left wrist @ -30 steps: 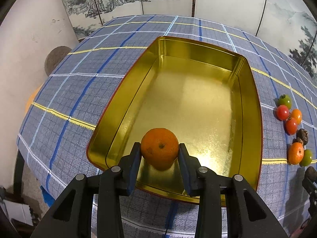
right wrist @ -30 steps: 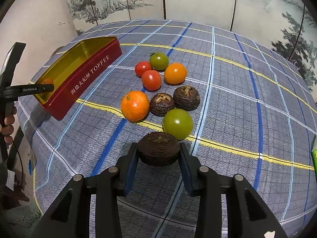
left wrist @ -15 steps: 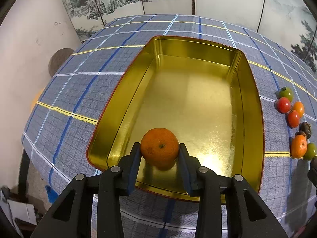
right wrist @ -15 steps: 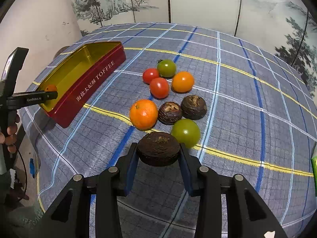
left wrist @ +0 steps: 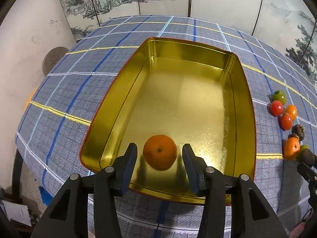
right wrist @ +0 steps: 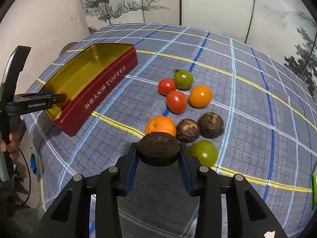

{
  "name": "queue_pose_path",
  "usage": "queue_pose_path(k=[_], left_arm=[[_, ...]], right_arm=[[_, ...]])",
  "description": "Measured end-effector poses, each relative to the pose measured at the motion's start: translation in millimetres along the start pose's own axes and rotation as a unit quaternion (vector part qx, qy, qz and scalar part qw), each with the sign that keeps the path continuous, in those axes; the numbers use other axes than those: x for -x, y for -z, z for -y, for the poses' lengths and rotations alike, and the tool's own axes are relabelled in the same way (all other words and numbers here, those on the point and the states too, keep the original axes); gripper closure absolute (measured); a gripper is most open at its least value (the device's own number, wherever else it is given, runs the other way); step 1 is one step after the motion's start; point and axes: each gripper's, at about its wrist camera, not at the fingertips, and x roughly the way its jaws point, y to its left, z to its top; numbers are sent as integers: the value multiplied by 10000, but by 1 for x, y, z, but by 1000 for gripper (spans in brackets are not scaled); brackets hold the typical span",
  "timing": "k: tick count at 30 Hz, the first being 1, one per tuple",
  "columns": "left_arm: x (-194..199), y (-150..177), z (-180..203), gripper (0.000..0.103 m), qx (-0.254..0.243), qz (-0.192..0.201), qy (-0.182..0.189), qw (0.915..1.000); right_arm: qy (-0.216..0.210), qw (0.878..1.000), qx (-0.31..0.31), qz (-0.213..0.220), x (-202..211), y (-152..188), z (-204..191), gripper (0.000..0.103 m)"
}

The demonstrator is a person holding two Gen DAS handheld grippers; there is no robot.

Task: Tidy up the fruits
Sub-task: 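Lower the mandarin into the gold tin and open the left gripper, then carry the dark brown fruit into the tin and open the right gripper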

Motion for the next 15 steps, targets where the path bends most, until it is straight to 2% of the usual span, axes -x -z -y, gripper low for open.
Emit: queue_pose_path(k=[3, 8, 15], left_arm=[[4, -1, -2, 49, 21, 108, 43, 9999], [19, -4, -6, 45, 69, 502, 53, 9987], [37, -8, -21, 44, 200, 709, -33, 9973]], right_arm=[[-41, 9999, 112, 32, -3, -7, -8, 66], [-237, 9991, 323, 106, -9, -23, -26, 66], [-447, 9968, 648, 143, -17, -45, -56, 66]])
